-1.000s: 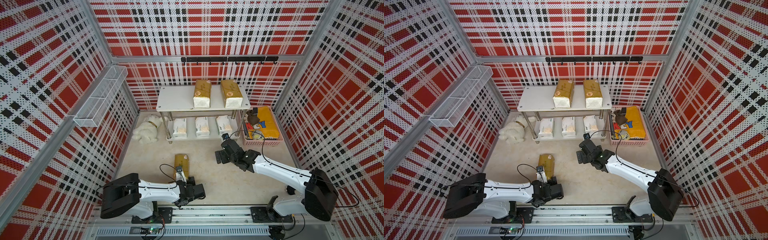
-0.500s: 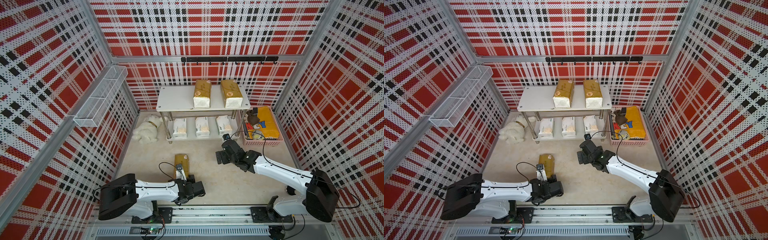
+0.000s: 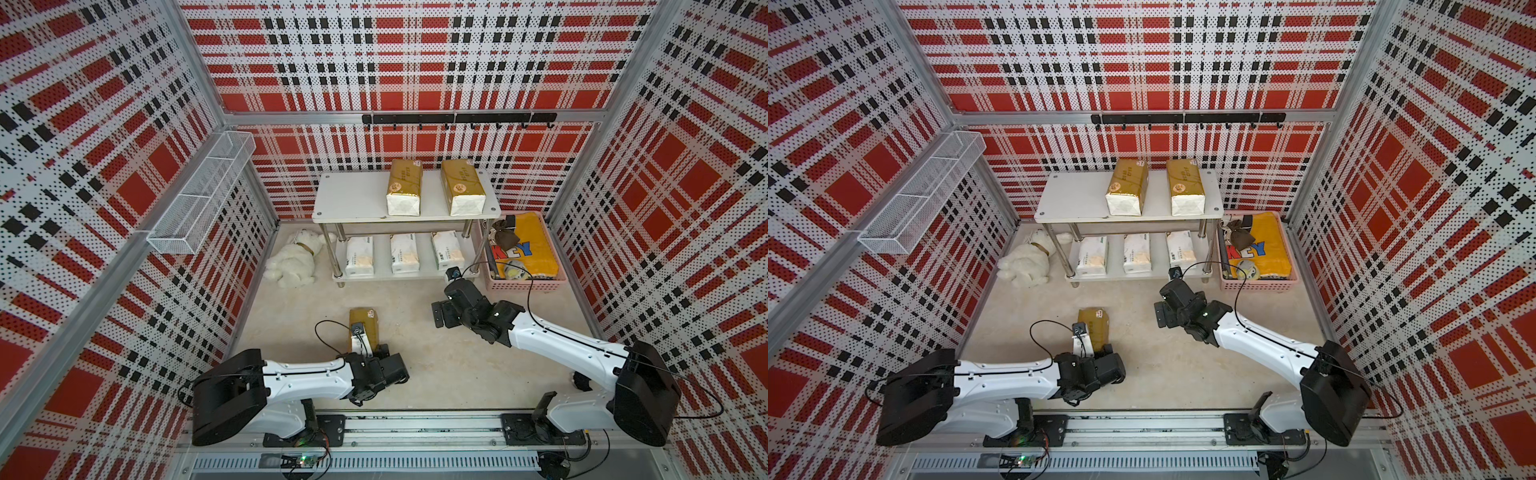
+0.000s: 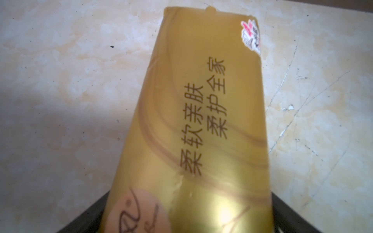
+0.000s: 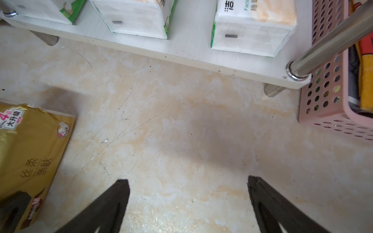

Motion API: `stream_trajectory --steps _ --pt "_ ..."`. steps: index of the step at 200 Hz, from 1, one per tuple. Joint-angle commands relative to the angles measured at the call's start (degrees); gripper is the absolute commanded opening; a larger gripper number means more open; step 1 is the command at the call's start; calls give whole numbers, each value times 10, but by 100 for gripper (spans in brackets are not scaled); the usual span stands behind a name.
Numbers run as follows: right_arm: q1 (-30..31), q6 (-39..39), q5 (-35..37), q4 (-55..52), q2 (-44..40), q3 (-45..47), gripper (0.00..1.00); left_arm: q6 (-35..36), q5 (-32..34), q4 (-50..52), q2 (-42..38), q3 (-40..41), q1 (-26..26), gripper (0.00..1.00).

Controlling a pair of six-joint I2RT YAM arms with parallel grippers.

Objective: Place the tissue boxes on the shelf by color
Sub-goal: Pick up the box of tissues from the center of the board.

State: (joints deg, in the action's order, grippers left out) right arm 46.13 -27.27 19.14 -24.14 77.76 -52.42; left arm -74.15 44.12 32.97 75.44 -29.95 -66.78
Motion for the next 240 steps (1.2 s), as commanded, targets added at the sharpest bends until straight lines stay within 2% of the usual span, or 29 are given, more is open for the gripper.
stream_trajectory --steps 1,67,127,176,240 --pt "5 0 2 3 -5 7 100 24 -10 -16 -5 8 4 98" --pt "5 -1 -6 17 7 9 100 76 -37 -59 9 23 11 97" --pt "5 3 -3 12 4 5 100 86 -42 -79 36 19 12 88" --pt "5 12 12 -9 -7 -4 100 97 -29 -75 -4 23 19 80" --pt "5 7 12 -10 -11 0 100 95 -26 -34 -52 10 10 78"
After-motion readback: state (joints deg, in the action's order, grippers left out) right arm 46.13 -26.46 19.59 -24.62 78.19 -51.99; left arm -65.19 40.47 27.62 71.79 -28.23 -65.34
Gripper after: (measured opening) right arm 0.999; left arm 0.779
